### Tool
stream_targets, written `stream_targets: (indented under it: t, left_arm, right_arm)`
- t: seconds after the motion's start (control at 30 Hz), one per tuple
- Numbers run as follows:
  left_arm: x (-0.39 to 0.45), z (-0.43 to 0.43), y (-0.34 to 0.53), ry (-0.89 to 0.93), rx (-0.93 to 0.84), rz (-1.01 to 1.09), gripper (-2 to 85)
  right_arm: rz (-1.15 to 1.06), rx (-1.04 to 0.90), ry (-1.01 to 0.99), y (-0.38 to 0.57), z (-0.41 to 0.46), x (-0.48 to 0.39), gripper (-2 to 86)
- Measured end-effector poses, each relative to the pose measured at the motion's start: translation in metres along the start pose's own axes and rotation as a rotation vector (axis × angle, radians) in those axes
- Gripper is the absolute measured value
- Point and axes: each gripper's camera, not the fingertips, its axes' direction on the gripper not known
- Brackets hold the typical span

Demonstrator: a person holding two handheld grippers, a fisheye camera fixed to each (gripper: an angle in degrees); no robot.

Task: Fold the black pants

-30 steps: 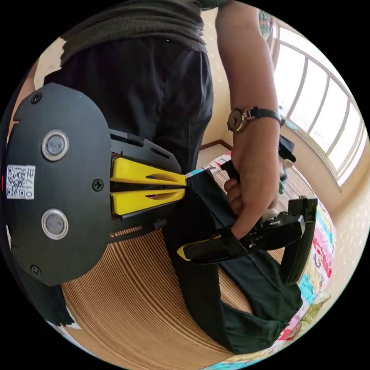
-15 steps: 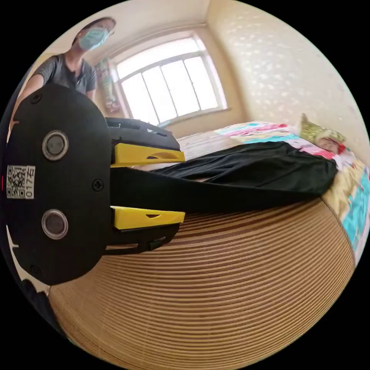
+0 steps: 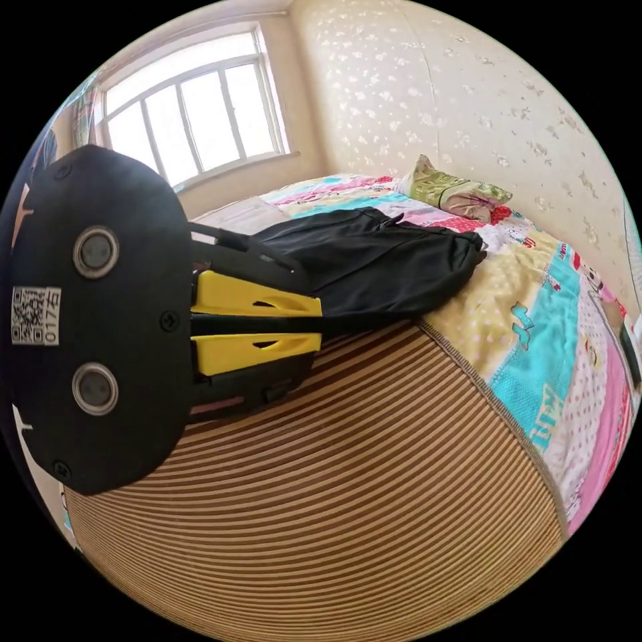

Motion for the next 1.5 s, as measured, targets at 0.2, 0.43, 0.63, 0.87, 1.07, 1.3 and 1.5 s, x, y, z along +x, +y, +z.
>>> stream_targets:
  t: [0.2, 0.43, 0.63, 0.87, 1.07, 1.3, 1.5]
  left_arm:
    - [-0.006, -0.022, 0.035, 0.138, 0.114, 0.025, -0.3]
    - [-0.011, -0.055, 0.088, 0.162, 0.192, -0.068, -0.4]
    - [-0.049, -0.098, 0.122, -0.067, 0.224, -0.230, -0.1]
    - [-0.109, -0.108, 0.120, -0.282, 0.020, -0.381, 0.5]
    - [-0.098, -0.099, 0.111, -0.399, -0.122, -0.339, 0.6]
    - [-0.086, -0.108, 0.110, -0.383, -0.182, -0.309, 0.6]
    - [-0.094, -0.125, 0.123, -0.304, -0.179, -0.350, 0.3]
  right_arm:
    - [-0.330, 0.031, 0.164, 0.027, 0.041, -0.118, 3.0]
    - [-0.849, 0.002, 0.417, 0.152, 0.167, -0.311, 3.3]
    - [-0.755, -0.288, 0.020, 0.161, 0.214, -0.267, 5.8]
    - [-0.600, -0.416, 0.094, 0.276, 0.177, -0.078, 8.3]
    - [-0.496, -0.732, 0.100, 0.434, 0.173, 0.050, 9.5]
    - [-0.385, -0.731, 0.185, 0.505, 0.170, 0.071, 8.8]
    - [-0.387, -0.799, 0.218, 0.520, 0.149, 0.083, 8.4]
